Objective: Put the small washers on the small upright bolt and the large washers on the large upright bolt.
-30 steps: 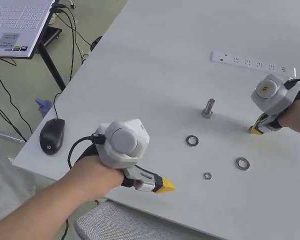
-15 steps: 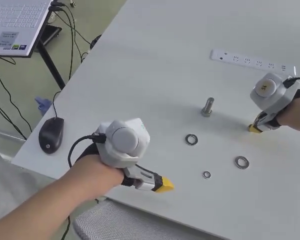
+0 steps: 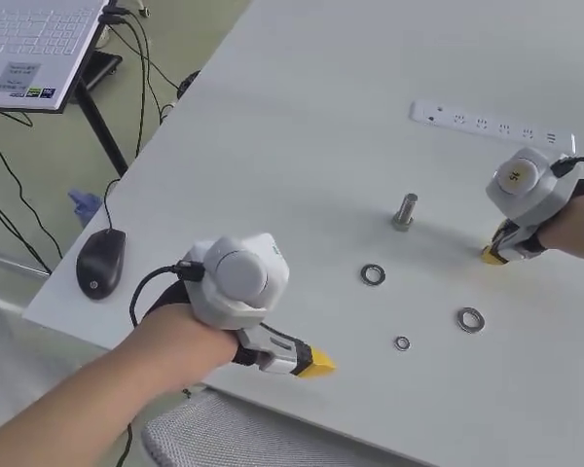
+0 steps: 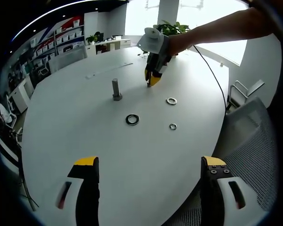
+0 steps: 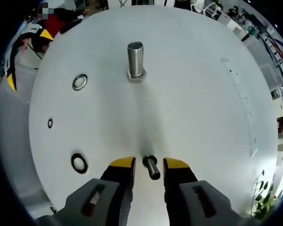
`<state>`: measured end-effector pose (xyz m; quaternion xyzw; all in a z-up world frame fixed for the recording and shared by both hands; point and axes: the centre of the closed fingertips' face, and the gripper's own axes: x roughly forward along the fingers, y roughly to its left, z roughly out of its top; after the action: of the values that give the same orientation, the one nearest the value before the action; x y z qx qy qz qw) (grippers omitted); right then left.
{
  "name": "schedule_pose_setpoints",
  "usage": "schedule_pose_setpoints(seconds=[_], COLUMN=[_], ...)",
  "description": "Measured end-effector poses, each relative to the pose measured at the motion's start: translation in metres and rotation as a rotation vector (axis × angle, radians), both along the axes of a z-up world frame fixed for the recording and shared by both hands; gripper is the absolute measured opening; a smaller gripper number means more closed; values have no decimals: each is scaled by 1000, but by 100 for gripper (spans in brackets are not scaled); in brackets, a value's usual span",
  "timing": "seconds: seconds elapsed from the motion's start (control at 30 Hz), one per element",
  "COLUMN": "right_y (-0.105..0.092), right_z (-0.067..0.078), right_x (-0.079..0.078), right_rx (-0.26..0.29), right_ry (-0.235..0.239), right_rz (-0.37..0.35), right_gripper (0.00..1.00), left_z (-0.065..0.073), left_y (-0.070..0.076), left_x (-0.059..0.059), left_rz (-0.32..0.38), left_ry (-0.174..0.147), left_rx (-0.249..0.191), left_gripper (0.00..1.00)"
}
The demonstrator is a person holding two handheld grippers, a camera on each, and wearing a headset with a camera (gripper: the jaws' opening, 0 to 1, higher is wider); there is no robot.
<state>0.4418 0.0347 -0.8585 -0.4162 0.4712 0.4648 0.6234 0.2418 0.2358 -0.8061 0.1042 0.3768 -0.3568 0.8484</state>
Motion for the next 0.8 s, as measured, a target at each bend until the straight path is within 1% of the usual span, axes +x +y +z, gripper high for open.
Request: schedule_pose_setpoints(seconds=[0.1,0.17,0.2,0.53,0.6,0.73,0.8], right_y=[-2,-3,-4,-6,-6,-3,-1], right_z=[1,2,2,11,15,23,27], right_x=[-2,-3,-5,-8,-9,-9,-9], right_rx=[-5,-8,-7,-3,-4,10,15], right_ry=[6,1,8,18,12,6,0], right_rz=[6,19,25,23,39,45,48], right_gripper=[30,34,36,38,38,38,38], left_z=[2,2,2,2,3,2,4], left_y=[-1,-2,-1,1,0,1,-1], left_x=[0,0,0,-3,-3,-2,-2], left_rz=[-1,-3,-4,-8,-9,-7,-6], left_ry=[-3,-5,-6,-5,-8,-9,-12], left_rx=[-2,1,4,9,8,10,4], left_gripper=[89,89,89,89,89,88,88])
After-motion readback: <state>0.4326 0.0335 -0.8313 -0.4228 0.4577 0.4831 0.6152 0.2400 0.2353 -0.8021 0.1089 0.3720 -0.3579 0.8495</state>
